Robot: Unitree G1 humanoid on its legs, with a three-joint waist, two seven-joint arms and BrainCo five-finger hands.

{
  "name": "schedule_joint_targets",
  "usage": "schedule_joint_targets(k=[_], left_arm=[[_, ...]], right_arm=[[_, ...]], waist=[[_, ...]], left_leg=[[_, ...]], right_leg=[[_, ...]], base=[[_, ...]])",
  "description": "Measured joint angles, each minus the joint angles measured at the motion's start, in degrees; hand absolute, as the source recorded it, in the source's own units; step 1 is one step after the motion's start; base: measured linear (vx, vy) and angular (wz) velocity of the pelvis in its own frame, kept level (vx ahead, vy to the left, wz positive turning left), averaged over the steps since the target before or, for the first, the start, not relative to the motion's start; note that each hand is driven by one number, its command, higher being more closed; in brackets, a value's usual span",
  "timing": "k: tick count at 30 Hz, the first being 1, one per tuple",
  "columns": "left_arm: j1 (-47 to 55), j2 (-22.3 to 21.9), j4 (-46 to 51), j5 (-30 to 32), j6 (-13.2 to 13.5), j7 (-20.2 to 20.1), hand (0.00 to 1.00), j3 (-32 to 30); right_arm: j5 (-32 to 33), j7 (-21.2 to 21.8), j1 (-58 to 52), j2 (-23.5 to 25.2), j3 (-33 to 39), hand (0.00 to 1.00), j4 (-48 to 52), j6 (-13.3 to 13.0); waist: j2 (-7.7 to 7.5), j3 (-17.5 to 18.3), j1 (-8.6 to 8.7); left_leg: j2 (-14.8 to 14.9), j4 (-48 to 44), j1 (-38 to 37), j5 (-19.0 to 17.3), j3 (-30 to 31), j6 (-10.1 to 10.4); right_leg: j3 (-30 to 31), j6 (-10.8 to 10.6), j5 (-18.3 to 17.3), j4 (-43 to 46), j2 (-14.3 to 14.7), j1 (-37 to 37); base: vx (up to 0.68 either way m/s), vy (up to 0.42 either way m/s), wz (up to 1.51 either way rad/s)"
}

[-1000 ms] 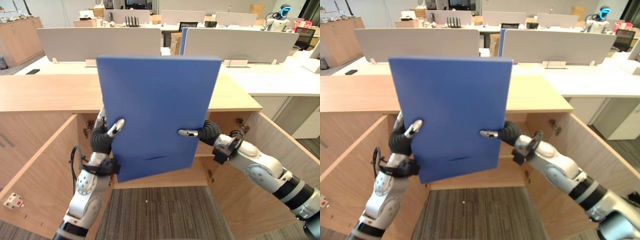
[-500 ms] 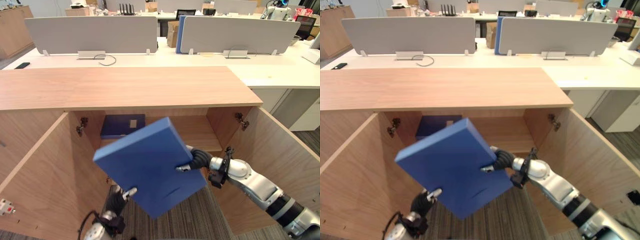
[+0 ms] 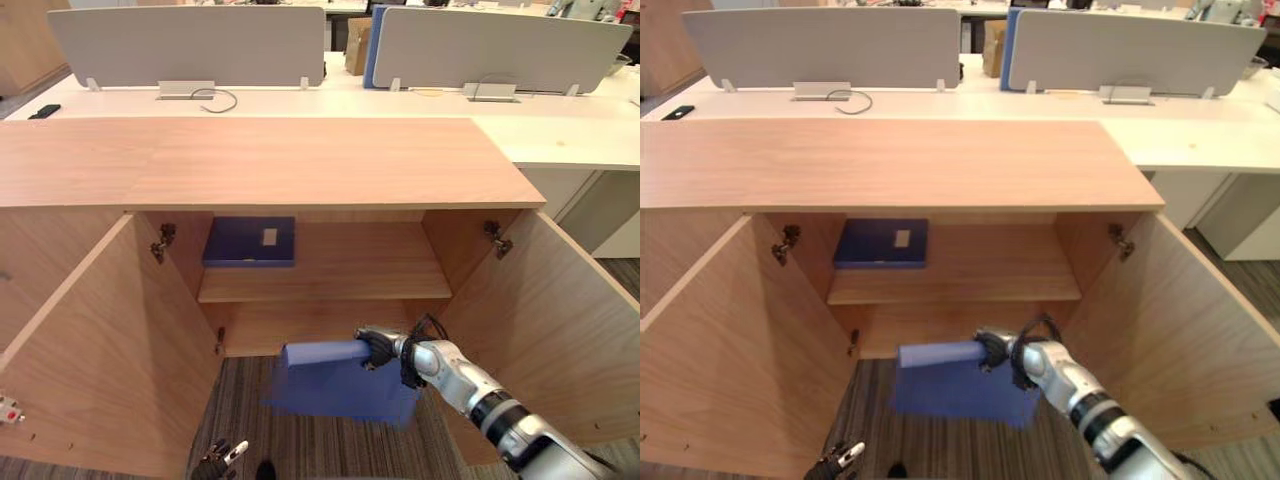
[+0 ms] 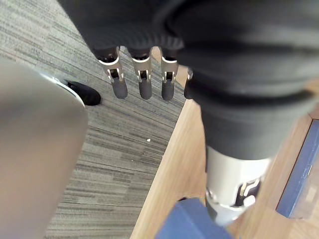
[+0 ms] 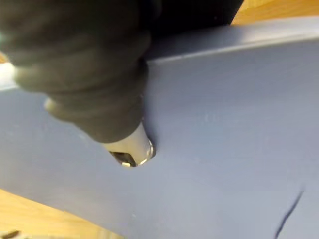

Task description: Walk over to the cabinet, pick up the folder, carry it to the office cabinet, place the folder inside the office cabinet, then close the office cabinet door

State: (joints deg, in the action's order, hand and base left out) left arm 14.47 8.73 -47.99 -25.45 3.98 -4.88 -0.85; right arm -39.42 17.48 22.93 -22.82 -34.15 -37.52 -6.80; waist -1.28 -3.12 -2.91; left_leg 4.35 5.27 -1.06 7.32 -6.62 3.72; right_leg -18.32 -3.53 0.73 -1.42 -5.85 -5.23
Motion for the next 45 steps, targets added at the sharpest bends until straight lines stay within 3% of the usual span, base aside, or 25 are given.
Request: schedule_joint_targets(k=[4,6,8,9,10,11,12,13,16,18,19,22,27,28,31,33,36,45], left_arm=[[-0.4,0.4,-2.3,3.8,0.0,0.3,0.0,-1.4],[-0.3,0.4,-3.3,5.6,0.0,0.3,0.0,-2.4],[0.0,0.1,-3.3,5.8,0.0,0.2,0.0,-2.5],[0.0,-0.2,-3.3,6.3,0.1,0.1,0.0,-3.0],[0.0,-0.3,-3.3,7.0,0.1,0.0,0.0,-3.0],[0.0,-0.5,-3.2,7.5,0.1,-0.2,0.0,-3.1],[0.0,-0.6,-3.1,7.5,0.1,-0.3,0.0,-3.2],[0.0,-0.6,-3.0,7.7,0.1,-0.4,0.0,-3.3],[0.0,-0.6,-1.5,8.8,0.1,-0.6,0.0,-3.2],[0.0,-0.6,-0.1,9.2,0.2,-0.6,0.0,-3.2],[-0.1,-0.7,1.1,9.5,0.3,-0.6,0.0,-3.0],[-0.1,-0.6,1.9,10.0,0.4,-0.6,0.0,-2.9],[-0.3,-0.9,4.1,9.8,0.4,-0.5,0.0,-2.8],[-0.5,-1.3,4.9,9.5,0.4,-0.3,0.0,-2.7],[-0.8,-1.7,8.0,9.0,0.5,0.1,0.0,-2.4],[-0.8,-1.7,9.8,8.9,0.5,0.5,0.0,-2.3],[-0.7,-1.7,12.5,7.2,0.5,0.8,0.0,-2.1],[-0.7,-1.2,15.9,5.6,0.7,2.9,0.0,0.1]], right_arm=[[4.9,-1.7,5.1,3.3,5.2,1.0,-11.5,2.7],[16.7,-3.1,7.2,4.2,14.1,1.0,-17.7,5.0],[23.9,-4.4,9.1,4.8,20.8,1.0,-21.9,5.8],[32.6,-6.4,11.4,5.3,28.3,1.0,-26.7,6.8],[37.2,-7.4,12.2,5.4,30.4,1.0,-28.2,7.1],[45.7,-9.2,13.5,5.6,34.5,1.0,-30.1,7.5],[53.4,-11.0,14.5,5.9,37.4,1.0,-30.2,7.5],[56.5,-11.6,15.0,6.1,38.4,1.0,-30.2,7.4],[78.2,-13.6,17.6,7.3,43.4,1.0,-30.0,6.6],[86.0,-14.3,18.9,8.6,46.3,1.0,-29.5,5.5],[94.5,-14.7,20.3,9.3,48.1,1.0,-29.5,4.3],[105.7,-15.5,22.3,9.7,51.1,1.0,-29.2,1.8],[113.9,-17.9,25.7,9.8,55.5,1.0,-25.1,-1.1],[115.0,-18.3,26.8,9.7,55.5,1.0,-23.8,-1.6],[117.5,-20.3,29.2,9.8,55.5,1.0,-20.1,-2.7],[118.6,-22.1,32.4,9.8,55.3,1.0,-17.8,-4.0],[118.7,-23.7,38.6,8.9,54.7,1.0,-16.4,-4.1],[119.4,-31.0,51.2,-0.2,50.2,1.0,-16.3,-4.5]], waist=[[0.21,-2.3,-0.24],[0.47,-3.3,-1.07],[0.8,-4.1,-1.37],[1.27,-4.9,-1.83],[1.49,-5.2,-2.01],[1.73,-5.8,-2.24],[1.9,-6.6,-2.67],[1.84,-6.9,-2.82],[1.89,-8.5,-3.77],[1.97,-9.5,-4.48],[2.87,-11.0,-4.85],[5.08,-13.2,-6.08],[5.67,-15.5,-7.27],[6.46,-16.2,-7.11],[7.13,-17.9,-7.14],[7.14,-18.7,-7.08],[7.12,-20.0,-6.36],[7.81,-22.3,-6.69]], left_leg=[[-0.3,0.0,0.3,-0.1,-0.1,-0.2],[-0.6,0.0,1.4,-0.2,-0.1,-0.3],[-0.8,-0.3,1.8,-0.2,-0.1,-0.4],[-1.1,-0.3,2.1,-0.3,-0.2,-0.5],[-1.2,-0.3,2.1,-0.4,-0.3,-0.6],[-1.4,-0.3,2.1,-0.5,-0.5,-0.8],[-1.6,-0.3,2.1,-0.7,-0.9,-1.1],[-1.6,-0.4,2.1,-0.8,-1.2,-1.2],[-2.1,-3.0,4.1,-2.5,-2.1,-2.0],[-2.0,-6.2,6.4,-4.0,-2.7,-2.4],[-1.4,-10.2,8.1,-6.3,-2.9,-2.7],[-0.2,-18.4,11.4,-10.5,-3.2,-3.4],[0.9,-26.9,17.7,-13.6,-2.5,-3.6],[1.6,-29.0,19.5,-14.3,-1.8,-3.5],[2.6,-36.5,24.1,-17.3,0.5,-2.9],[2.6,-43.6,28.1,-20.2,2.1,-2.4],[2.6,-50.3,32.9,-22.1,4.2,-1.7],[2.5,-61.2,43.7,-24.6,6.5,-1.8]], right_leg=[[0.1,-0.1,0.1,-0.1,-0.3,0.4],[0.1,-0.2,0.2,-0.2,-0.5,1.4],[0.1,-0.4,0.3,-0.2,-0.7,1.8],[0.1,-0.5,0.3,-0.3,-1.0,2.0],[0.2,-0.6,0.4,-0.4,-1.1,2.0],[0.3,-0.7,0.4,-0.4,-1.4,2.0],[0.8,-0.9,0.5,-0.4,-1.5,2.0],[1.1,-0.9,0.6,-0.4,-1.6,2.2],[1.8,-1.5,1.0,0.6,-2.5,3.9],[2.5,-1.8,1.1,2.0,-3.0,5.7],[2.5,-1.8,1.1,4.2,-3.4,6.7],[0.7,-1.8,1.1,8.2,-4.1,8.4],[-5.4,-1.6,-0.7,8.9,-4.5,10.1],[-6.1,-1.4,-1.6,11.0,-4.3,11.2],[-7.7,-1.2,-8.8,24.4,-6.5,16.4],[-8.5,-0.9,-15.5,35.7,-9.5,20.6],[-10.6,-0.5,-20.8,45.1,-12.2,24.2],[-16.3,1.8,-28.3,60.2,-18.2,31.5]], base=[[0.0,0.023,0.0],[0.0,0.0,0.0],[0.04,0.033,-0.01],[0.05,0.034,-0.02],[0.04,0.042,-0.05],[0.04,0.048,-0.11],[0.04,0.049,-0.15],[0.03,0.046,-0.2],[-0.01,0.061,-0.15],[-0.05,0.073,-0.17],[-0.05,0.084,-0.12],[-0.08,0.107,-0.09],[-0.05,0.031,0.07],[-0.07,-0.03,0.19],[-0.09,-0.065,0.35],[-0.08,-0.143,0.41],[-0.08,-0.194,0.42],[-0.08,-0.111,0.21]])
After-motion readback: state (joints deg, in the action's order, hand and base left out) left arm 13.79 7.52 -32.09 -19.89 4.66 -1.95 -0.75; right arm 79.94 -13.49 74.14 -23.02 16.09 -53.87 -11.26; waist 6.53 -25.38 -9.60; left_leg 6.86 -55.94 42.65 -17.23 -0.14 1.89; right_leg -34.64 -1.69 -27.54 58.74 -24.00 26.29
